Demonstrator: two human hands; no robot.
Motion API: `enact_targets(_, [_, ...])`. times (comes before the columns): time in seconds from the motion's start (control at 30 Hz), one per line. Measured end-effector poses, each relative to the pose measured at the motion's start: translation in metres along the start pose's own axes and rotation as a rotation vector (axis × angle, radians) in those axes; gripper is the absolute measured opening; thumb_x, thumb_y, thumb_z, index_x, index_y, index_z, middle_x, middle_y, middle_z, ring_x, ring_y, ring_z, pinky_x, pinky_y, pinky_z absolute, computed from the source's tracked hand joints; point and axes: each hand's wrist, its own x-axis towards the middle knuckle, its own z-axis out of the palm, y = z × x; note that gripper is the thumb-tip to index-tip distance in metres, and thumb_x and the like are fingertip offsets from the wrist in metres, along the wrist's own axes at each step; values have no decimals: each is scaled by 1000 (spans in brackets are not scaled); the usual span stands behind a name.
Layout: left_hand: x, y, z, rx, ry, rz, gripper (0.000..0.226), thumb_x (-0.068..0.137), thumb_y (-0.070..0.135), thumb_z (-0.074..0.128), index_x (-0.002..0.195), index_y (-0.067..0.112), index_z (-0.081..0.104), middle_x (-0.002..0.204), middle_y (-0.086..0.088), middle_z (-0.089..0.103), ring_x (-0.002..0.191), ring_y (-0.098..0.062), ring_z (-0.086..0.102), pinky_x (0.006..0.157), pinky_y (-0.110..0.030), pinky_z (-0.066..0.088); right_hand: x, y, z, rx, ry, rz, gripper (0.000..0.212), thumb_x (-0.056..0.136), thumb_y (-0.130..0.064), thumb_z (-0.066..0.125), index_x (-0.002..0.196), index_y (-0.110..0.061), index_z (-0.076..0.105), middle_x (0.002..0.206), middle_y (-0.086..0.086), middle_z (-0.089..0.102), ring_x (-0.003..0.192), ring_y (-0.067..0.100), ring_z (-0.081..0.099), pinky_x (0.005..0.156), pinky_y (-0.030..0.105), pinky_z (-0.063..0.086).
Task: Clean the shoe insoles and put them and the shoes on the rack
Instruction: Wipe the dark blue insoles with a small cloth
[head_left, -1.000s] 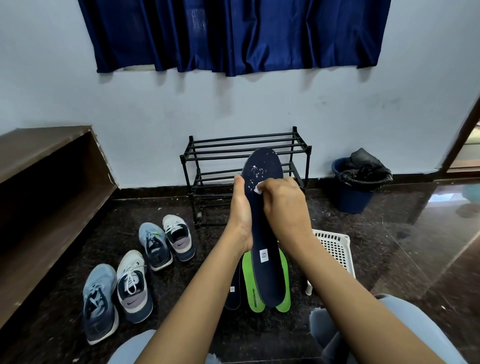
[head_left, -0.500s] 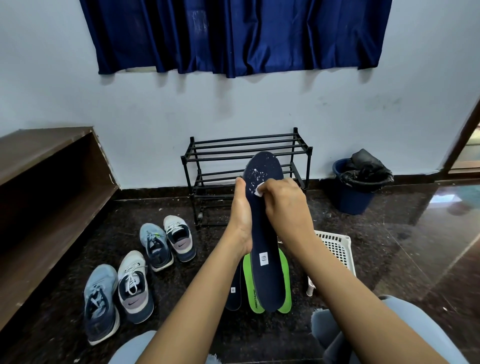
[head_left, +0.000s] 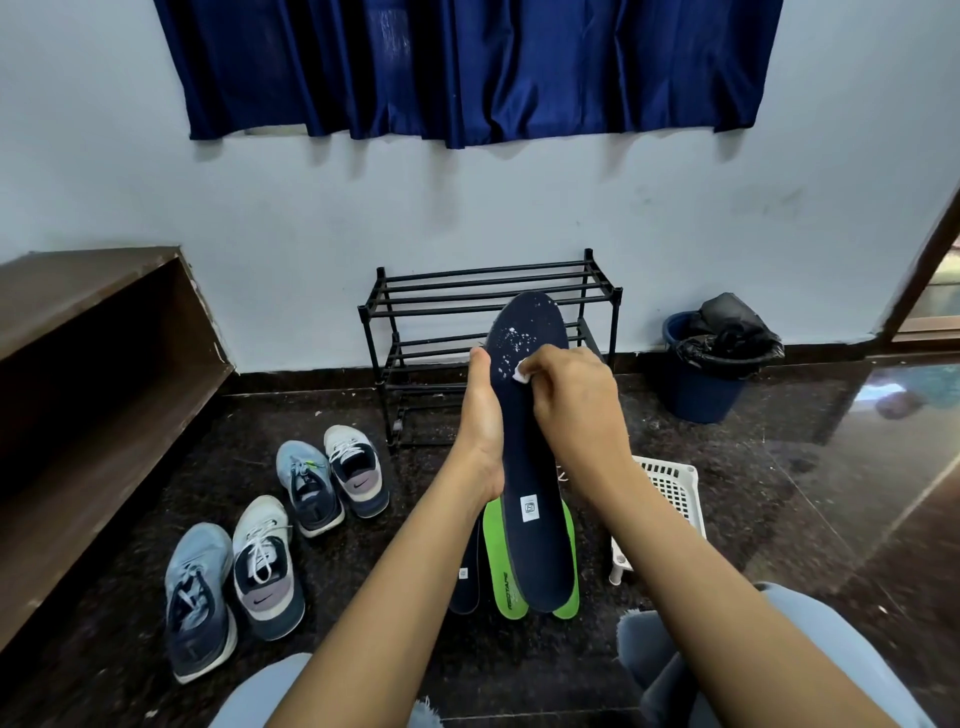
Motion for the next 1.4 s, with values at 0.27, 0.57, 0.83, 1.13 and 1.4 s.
enact_targets(0.27, [4, 6, -12, -39, 79, 28, 67, 96, 64, 27, 96, 14, 71, 93, -3, 74, 84, -19, 67, 82, -31, 51, -24, -16, 7, 3, -205, -71, 24, 81, 4, 52, 91, -9, 70, 81, 11, 67, 85, 28, 55, 71, 39, 48])
enact_targets(0.57, [1, 0, -7, -34, 40, -2, 69, 97, 65, 24, 97, 16, 72, 87, -3, 75, 84, -19, 69, 77, -31, 53, -11, -11, 6, 19, -16, -4, 22, 78, 4, 56, 85, -8, 72, 77, 6, 70, 80, 25, 59, 69, 24, 39])
enact_targets(0.83, [3, 4, -17, 14, 70, 34, 69, 98, 63, 24, 81, 15, 71, 74, 1, 74, 62, -10, 71, 62, -24, 53, -26, -20, 14, 92, -40, -80, 23, 73, -3, 53, 83, -10, 72, 75, 2, 71, 73, 25, 61, 66, 30, 50])
enact_targets(1.13, [2, 0, -7, -8, 2, 57, 63, 101, 57, 23, 97, 15, 69, 86, -1, 75, 73, -11, 72, 65, -20, 57, -13, -15, 9, 108, 64, -17, 19, 74, -1, 57, 83, -9, 72, 77, 3, 71, 74, 25, 63, 70, 19, 36])
enact_targets(1.4, [7, 9, -15, -52, 77, 111, 69, 99, 61, 24, 92, 13, 73, 94, -5, 76, 89, -21, 71, 77, -27, 57, -24, -28, 16, 92, 50, -88, 20, 71, -4, 56, 81, -9, 73, 74, 5, 71, 69, 27, 63, 69, 24, 41])
